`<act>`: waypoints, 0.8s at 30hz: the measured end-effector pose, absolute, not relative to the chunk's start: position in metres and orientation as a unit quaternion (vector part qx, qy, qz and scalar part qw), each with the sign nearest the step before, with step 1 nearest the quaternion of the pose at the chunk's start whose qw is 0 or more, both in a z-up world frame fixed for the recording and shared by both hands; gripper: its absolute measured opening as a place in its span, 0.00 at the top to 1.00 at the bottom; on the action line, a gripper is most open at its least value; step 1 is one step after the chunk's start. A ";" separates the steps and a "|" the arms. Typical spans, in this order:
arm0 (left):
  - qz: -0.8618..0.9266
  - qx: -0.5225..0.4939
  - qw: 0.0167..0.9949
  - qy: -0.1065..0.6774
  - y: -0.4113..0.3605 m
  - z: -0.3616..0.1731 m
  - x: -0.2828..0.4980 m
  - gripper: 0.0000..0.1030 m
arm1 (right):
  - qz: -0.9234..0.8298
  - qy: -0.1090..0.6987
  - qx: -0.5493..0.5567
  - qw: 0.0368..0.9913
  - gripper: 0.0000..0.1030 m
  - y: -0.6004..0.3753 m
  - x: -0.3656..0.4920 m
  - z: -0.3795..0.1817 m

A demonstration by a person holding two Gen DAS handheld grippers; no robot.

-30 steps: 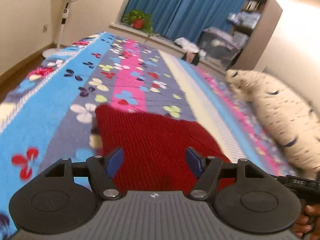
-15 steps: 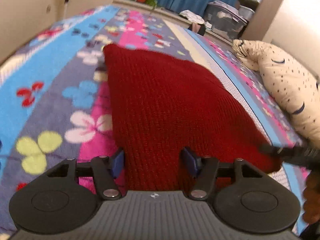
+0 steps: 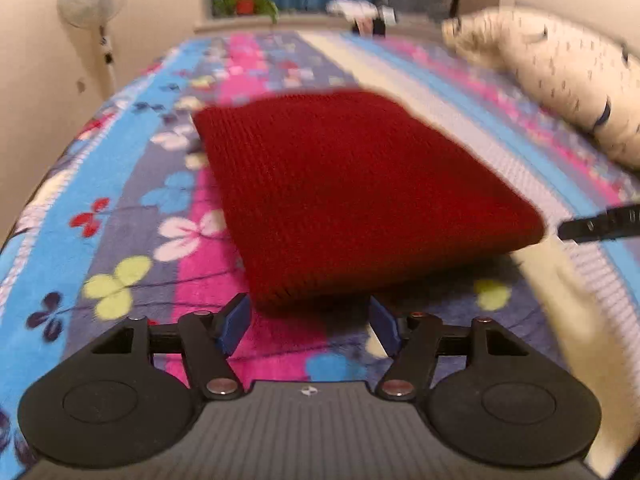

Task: Fold small clothes
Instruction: 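Open both grippers and pull them back from the folded sweater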

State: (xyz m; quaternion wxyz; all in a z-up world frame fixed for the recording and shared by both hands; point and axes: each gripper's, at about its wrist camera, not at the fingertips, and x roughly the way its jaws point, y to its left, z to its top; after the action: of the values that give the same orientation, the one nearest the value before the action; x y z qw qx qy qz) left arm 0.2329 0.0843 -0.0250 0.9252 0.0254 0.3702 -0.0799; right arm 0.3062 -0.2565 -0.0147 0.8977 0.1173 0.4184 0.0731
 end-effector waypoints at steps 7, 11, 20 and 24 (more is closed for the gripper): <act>-0.047 0.032 0.947 0.317 0.077 0.015 0.152 0.00 | 0.084 0.353 0.103 0.926 0.41 -0.275 0.209 0.033; -0.053 0.035 0.953 0.295 0.063 0.035 0.105 0.00 | 0.090 0.303 0.077 0.946 0.27 -0.264 0.158 0.045; -0.023 0.004 0.956 0.292 0.042 0.037 0.061 0.00 | 0.079 0.288 0.061 0.952 0.14 -0.234 0.124 0.044; 0.009 -0.022 0.949 0.314 0.051 0.036 0.071 0.00 | 0.079 0.287 0.062 0.953 0.11 -0.224 0.123 0.043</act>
State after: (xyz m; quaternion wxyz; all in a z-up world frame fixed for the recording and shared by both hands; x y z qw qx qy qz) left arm 0.0709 0.0513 0.0360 0.9492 -0.0219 0.3136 0.0095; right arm 0.1227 -0.2243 0.0433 0.9527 0.0618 0.2871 0.0789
